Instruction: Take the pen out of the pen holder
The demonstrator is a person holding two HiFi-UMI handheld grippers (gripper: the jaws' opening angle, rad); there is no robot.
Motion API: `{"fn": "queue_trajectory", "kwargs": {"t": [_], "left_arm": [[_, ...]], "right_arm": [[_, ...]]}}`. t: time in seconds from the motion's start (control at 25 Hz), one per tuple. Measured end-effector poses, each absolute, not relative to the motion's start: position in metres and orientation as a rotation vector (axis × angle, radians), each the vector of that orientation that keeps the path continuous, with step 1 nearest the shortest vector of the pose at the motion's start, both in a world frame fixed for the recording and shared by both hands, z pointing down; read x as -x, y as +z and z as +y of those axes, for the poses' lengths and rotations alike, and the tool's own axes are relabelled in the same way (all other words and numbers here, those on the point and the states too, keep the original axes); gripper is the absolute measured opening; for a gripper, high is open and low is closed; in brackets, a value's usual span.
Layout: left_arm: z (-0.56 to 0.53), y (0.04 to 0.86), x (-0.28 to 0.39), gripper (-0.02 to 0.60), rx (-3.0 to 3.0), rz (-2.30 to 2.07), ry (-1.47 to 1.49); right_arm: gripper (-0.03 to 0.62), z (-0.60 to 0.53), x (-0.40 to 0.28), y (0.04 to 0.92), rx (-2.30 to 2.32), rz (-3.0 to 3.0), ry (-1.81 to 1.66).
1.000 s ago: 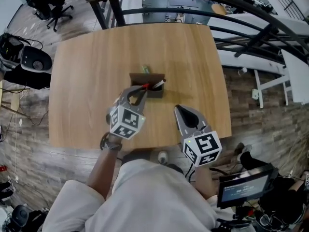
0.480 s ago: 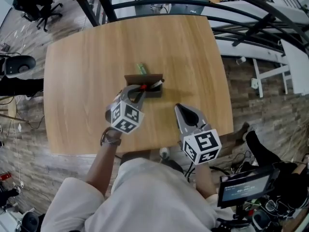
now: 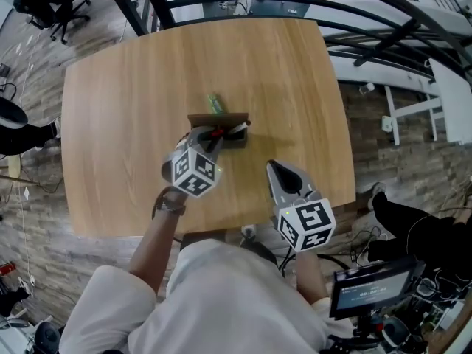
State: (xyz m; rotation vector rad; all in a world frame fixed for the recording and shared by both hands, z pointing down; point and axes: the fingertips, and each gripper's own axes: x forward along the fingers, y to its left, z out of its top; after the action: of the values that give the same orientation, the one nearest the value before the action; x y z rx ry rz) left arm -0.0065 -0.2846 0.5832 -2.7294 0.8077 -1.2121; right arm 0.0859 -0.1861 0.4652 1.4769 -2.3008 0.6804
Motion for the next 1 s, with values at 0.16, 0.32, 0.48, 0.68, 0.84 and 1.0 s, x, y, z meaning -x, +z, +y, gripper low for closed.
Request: {"fn": "queue_trajectory", "kwargs": {"t": [0.16, 0.32, 0.48, 0.68, 0.84, 1.0], "left_arm": [[-0.286, 0.588, 0.006, 0.067, 2.745, 0.812, -1.221], [-0.291, 0.589, 0.006, 0.057, 2.741, 0.819, -1.217], [-0.294, 0.589, 0.006, 0.052, 2.702, 0.823, -1.225], [-0.297, 0.591, 0.009, 0.046, 2.687, 0.847, -1.225], [-0.299, 0.586, 0.012, 0.046, 2.689, 0.887, -1.203], [-0.3, 0.576, 0.014, 0.046, 2.678, 0.92, -1.165]], "right_arm": [[0.002, -0.185, -0.09, 0.465, -1.483, -2.295, 0.691], [0.002, -0.184, -0.093, 0.468, -1.493, -2.284, 0.701], [0.002, -0.183, -0.096, 0.469, -1.499, -2.28, 0.701], [0.003, -0.184, -0.095, 0.469, -1.497, -2.282, 0.695], [0.002, -0.184, -0.096, 0.468, -1.498, -2.287, 0.687], [0.002, -0.185, -0.096, 0.468, -1.492, -2.296, 0.671]]}}
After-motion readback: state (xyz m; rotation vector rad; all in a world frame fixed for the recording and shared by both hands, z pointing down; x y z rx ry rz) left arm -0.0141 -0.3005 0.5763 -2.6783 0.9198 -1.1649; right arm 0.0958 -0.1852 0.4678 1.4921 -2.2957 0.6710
